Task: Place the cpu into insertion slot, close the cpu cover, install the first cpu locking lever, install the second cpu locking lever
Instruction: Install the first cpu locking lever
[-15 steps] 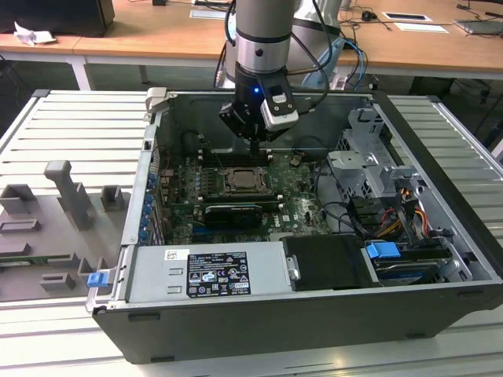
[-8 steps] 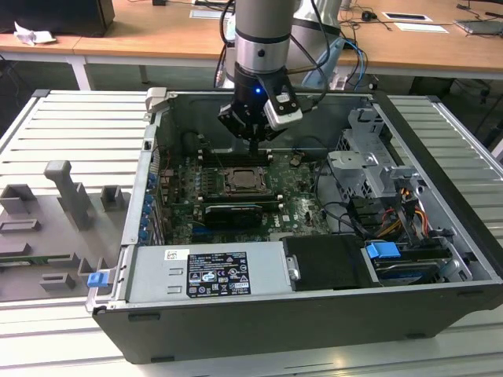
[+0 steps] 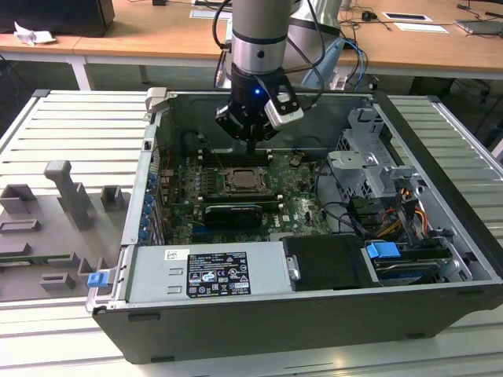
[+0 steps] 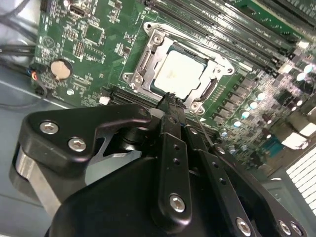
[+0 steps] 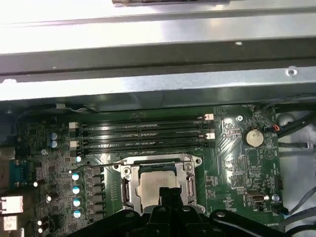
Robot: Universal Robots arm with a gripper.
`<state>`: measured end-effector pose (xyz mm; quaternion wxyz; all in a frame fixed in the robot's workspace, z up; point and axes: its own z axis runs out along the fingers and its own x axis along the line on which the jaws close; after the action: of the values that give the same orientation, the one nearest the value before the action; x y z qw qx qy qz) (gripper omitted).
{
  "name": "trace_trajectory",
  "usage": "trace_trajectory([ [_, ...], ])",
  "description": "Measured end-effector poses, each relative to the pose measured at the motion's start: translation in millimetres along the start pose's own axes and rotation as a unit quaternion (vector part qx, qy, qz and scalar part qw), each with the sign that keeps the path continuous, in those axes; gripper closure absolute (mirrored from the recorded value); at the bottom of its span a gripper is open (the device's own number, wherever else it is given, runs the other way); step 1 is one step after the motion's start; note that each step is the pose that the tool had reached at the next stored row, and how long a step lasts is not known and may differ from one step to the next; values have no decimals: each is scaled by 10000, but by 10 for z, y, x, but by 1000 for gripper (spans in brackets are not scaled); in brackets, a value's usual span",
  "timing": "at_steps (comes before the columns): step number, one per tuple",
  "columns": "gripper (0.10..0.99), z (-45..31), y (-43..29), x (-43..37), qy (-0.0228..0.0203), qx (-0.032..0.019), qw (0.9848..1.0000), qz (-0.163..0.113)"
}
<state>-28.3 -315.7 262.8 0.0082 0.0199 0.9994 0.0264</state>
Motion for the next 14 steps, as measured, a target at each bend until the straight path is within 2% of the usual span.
trace_trajectory([
  [3,980,4,-1,20,9,-3,9999,-169],
  [5,980,5,-3,63,11,-3,9998,-197],
  [7,980,7,-8,201,4,-5,9998,-198],
  [14,980,10,-21,504,1,-6,9998,-200],
])
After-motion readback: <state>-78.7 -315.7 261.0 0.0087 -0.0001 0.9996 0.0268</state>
